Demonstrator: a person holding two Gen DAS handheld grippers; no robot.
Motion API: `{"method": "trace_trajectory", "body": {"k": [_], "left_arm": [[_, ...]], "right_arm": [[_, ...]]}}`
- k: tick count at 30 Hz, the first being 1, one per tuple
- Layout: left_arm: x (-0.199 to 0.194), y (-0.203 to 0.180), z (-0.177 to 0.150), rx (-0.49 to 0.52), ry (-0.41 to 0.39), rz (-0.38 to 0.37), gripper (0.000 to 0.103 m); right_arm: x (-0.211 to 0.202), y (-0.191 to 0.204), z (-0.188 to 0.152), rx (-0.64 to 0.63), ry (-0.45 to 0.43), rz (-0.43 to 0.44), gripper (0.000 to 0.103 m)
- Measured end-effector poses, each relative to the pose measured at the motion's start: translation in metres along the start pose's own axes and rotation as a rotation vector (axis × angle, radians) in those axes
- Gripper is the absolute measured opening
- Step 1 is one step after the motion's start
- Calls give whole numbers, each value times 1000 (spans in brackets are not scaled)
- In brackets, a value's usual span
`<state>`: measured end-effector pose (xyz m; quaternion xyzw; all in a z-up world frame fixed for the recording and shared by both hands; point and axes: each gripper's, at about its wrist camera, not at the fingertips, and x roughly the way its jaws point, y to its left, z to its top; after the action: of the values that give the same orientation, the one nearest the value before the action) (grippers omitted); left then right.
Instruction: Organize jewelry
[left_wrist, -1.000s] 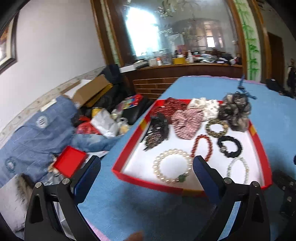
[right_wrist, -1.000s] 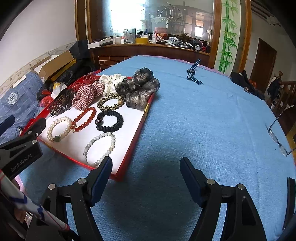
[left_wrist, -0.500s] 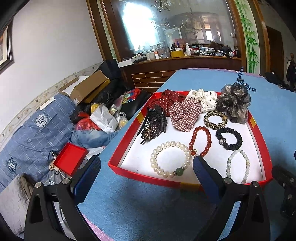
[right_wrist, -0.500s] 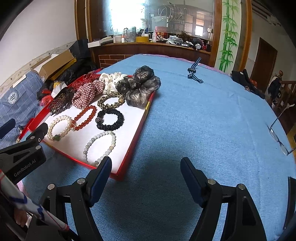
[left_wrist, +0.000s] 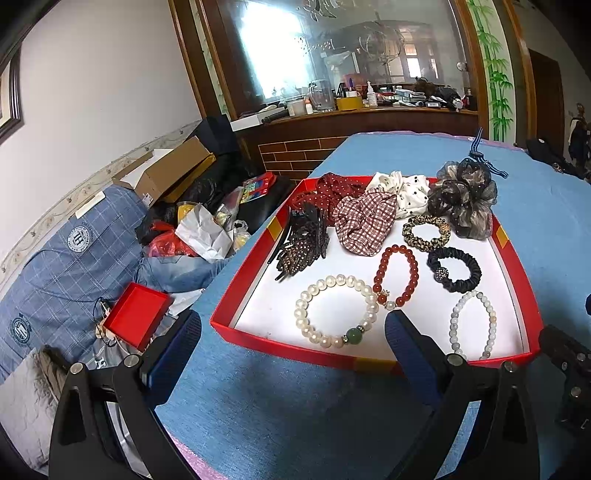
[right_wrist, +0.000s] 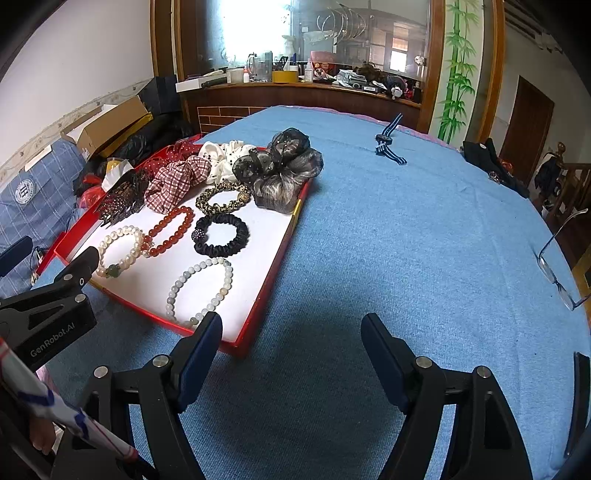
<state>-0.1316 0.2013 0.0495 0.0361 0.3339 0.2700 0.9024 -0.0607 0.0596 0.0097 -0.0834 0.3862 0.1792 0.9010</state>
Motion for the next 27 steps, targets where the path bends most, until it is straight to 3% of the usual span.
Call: {"method": "trace_trajectory", "body": {"k": [27], "left_arm": [[3, -2, -2, 10, 6, 4, 99]], "right_arm": [[-1, -4, -1, 16, 4, -3, 83]]}}
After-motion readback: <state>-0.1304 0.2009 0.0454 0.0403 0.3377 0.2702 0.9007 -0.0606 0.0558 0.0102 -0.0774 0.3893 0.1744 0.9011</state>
